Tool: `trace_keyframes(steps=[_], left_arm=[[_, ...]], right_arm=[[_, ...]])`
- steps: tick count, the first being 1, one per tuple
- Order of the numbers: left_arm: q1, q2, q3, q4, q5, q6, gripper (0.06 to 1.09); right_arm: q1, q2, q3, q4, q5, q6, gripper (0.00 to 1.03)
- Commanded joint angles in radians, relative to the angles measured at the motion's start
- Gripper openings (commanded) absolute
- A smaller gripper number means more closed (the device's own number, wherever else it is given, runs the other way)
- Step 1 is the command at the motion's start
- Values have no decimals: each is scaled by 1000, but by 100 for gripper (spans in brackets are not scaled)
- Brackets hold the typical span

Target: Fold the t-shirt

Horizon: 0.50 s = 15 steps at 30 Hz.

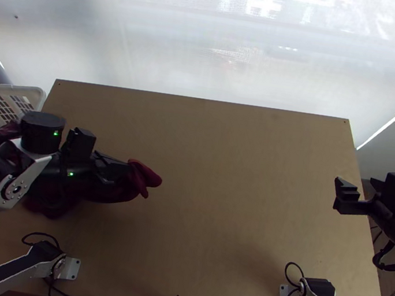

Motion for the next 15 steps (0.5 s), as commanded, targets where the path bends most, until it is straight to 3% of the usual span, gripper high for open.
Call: trace_keyframes(steps=[1,8,15], left_arm=[[-266,97,15,159,-34,-61,9],[-516,264,42,328,-91,-74,9],[-600,538,191,506,-97,-82,9]], right_arm=[[15,-52,-133,32,0,-5,98],[23,-95,-252,74,0,-6,98],[20,-151,-314,85,1,-2,98]])
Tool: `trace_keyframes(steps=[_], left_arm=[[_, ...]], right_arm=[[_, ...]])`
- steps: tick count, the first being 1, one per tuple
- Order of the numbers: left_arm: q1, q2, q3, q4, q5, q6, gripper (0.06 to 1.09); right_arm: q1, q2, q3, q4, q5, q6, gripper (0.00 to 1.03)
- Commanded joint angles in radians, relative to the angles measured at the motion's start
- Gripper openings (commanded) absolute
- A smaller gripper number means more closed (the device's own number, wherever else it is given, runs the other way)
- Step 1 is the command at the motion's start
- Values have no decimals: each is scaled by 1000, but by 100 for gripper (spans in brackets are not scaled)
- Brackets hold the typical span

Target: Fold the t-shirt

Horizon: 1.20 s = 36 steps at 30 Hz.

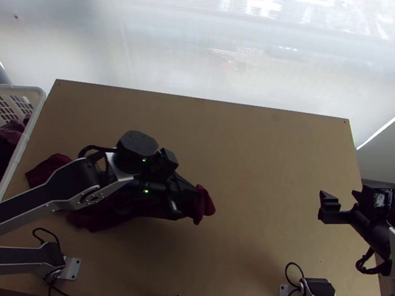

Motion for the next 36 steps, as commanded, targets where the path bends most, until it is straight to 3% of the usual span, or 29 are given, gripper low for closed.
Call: trace_keyframes(steps=[1,17,18,21,24,25,26,32,36], left_arm=[[-122,266,146,169,-15,-7,9],[-128,831,634,195,-81,-12,10],[-129,842,651,180,-82,-16,15],[-129,840,657,151,-85,-13,42],[-119,823,657,97,-85,-5,60],[-113,819,657,83,-85,-4,77],[-106,806,657,57,-85,1,101],[-51,671,584,-16,-116,41,104],[-8,512,415,-52,-158,166,104]], right_arm=[[0,-59,-75,14,1,-3,98],[-1,-163,-161,-1,30,-46,98],[-1,-169,-166,-3,30,-47,98],[-1,-183,-178,-7,30,-50,98],[0,-191,-190,-7,29,-47,98],[0,-191,-195,-7,29,-43,98],[0,-191,-198,-6,29,-38,98],[3,-191,-204,4,29,-30,98],[3,-178,-201,11,29,-32,98]])
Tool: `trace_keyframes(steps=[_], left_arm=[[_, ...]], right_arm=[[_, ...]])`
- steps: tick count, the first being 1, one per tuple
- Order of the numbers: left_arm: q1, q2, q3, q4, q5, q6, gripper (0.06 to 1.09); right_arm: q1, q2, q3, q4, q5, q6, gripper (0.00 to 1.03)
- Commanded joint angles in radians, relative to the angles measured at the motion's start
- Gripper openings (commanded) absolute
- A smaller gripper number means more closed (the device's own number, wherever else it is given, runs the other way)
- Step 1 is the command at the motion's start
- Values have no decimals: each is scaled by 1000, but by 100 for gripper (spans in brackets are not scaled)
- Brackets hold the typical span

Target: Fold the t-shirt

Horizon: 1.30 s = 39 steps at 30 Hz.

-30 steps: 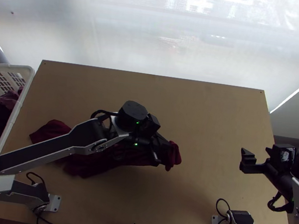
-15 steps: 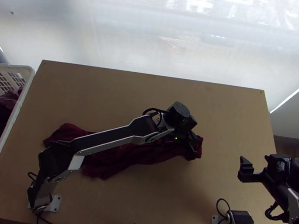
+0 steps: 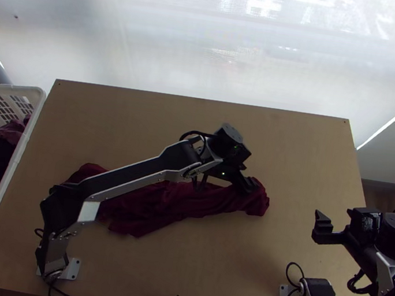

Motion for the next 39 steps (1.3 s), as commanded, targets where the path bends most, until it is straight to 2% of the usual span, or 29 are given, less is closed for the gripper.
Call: trace_keyframes(steps=[1,3,6,11,14,22,28,33,34,35,36,38,39], left_arm=[[72,-210,-198,-105,-43,135,104],[82,-279,-268,-178,-57,201,104],[88,-417,-415,-190,-145,295,104],[197,-580,-626,-283,-162,393,103],[273,-691,-748,-290,-195,440,103],[409,-951,-1029,-283,-359,635,103],[550,-1100,-1164,-289,-373,816,103],[584,-1132,-1221,-298,-369,832,100],[593,-1121,-1216,-298,-368,819,100],[593,-1106,-1213,-299,-368,798,99],[595,-1090,-1209,-299,-368,773,95],[601,-1070,-1205,-296,-357,740,84],[607,-1070,-1205,-284,-353,724,84]], right_arm=[[2,13,-3,15,-1,5,98],[3,19,-6,25,-2,10,98],[14,36,-14,41,-4,28,98],[25,76,-10,79,-13,36,98],[26,88,6,79,-33,48,98],[34,99,16,62,-79,59,98],[48,117,0,61,-127,60,98],[97,156,-58,58,-190,60,98],[114,166,-70,55,-205,59,97],[132,179,-78,53,-220,54,90],[151,191,-86,53,-234,53,87],[163,212,-84,64,-236,57,87],[177,228,-80,65,-236,57,87]])
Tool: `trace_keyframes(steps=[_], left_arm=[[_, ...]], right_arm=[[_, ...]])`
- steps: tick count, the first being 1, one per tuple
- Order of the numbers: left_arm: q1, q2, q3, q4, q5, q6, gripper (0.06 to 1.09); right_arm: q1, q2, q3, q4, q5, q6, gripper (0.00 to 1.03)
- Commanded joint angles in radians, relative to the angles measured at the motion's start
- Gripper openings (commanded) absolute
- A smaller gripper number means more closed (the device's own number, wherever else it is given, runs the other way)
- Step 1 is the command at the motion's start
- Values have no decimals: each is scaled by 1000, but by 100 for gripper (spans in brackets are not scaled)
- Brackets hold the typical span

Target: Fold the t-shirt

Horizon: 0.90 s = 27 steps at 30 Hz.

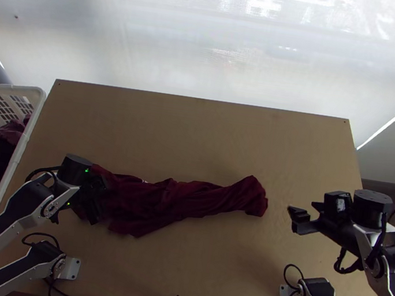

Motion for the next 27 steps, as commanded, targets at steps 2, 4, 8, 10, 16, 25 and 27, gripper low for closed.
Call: trace_keyframes(steps=[2,4,8,10,16,25,27], left_arm=[[51,3,-11,21,22,-91,84],[51,1,9,15,53,-129,71],[48,0,26,10,79,-214,66],[46,0,15,10,102,-249,52],[49,-11,-5,50,154,-359,10],[-23,27,-28,23,283,-413,10],[-35,58,-28,33,283,-410,10]], right_arm=[[100,92,-13,15,-44,-12,79],[123,98,-10,58,-44,-13,68],[197,166,-9,114,-44,-21,46],[241,204,-27,172,-44,-18,21],[396,394,-75,336,-44,-12,3],[507,672,-55,451,-46,-53,3],[505,690,-61,454,-47,-59,3]])
